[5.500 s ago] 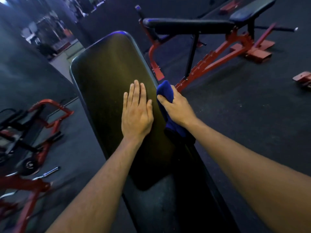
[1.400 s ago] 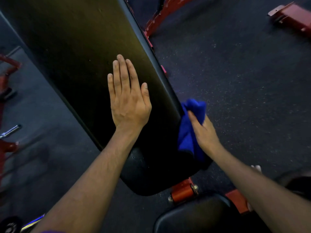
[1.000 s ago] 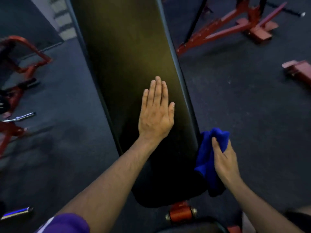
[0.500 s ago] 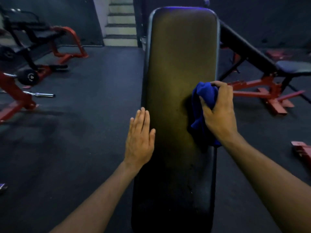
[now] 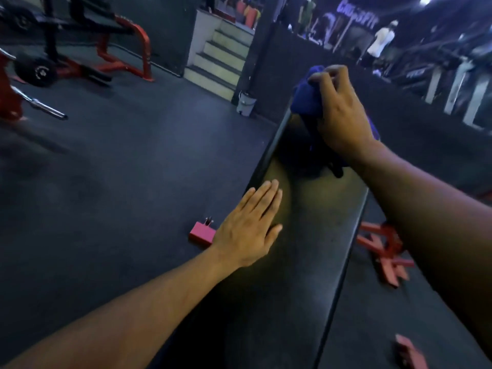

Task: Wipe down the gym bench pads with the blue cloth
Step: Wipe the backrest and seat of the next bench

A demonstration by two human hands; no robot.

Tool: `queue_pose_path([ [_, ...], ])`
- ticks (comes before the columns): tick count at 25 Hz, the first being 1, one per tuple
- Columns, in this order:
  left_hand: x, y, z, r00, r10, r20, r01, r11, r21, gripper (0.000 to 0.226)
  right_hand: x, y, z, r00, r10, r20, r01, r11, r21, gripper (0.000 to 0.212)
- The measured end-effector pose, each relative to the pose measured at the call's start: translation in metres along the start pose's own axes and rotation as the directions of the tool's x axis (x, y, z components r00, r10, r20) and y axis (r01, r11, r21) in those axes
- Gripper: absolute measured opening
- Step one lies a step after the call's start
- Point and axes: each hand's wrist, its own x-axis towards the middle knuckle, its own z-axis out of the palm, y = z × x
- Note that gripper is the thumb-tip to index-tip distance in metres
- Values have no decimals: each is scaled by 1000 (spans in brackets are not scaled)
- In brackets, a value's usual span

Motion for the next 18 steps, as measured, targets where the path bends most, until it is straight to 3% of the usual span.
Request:
queue_pose_path([
  [2,-2,-2,6,999,20,-43,-20,1000,-2,70,38,9,14,984,-157,89,170,971,-166,44],
  [4,-3,-2,4,996,22,-86,-22,1000,-5,70,59,4,35,942,-250,222,298,930,-217,43],
  [6,-1,-1,2,993,25,-117,-27,1000,-16,68,63,-3,56,888,-172,426,285,934,-216,41],
  [9,-4,-3,4,993,25,-114,-31,998,-46,66,63,-15,74,731,-65,680,333,903,-271,39],
  [18,-55,11,-6,997,71,-2,-71,996,-54,65,15,-90,67,473,-71,878,528,821,-218,62],
])
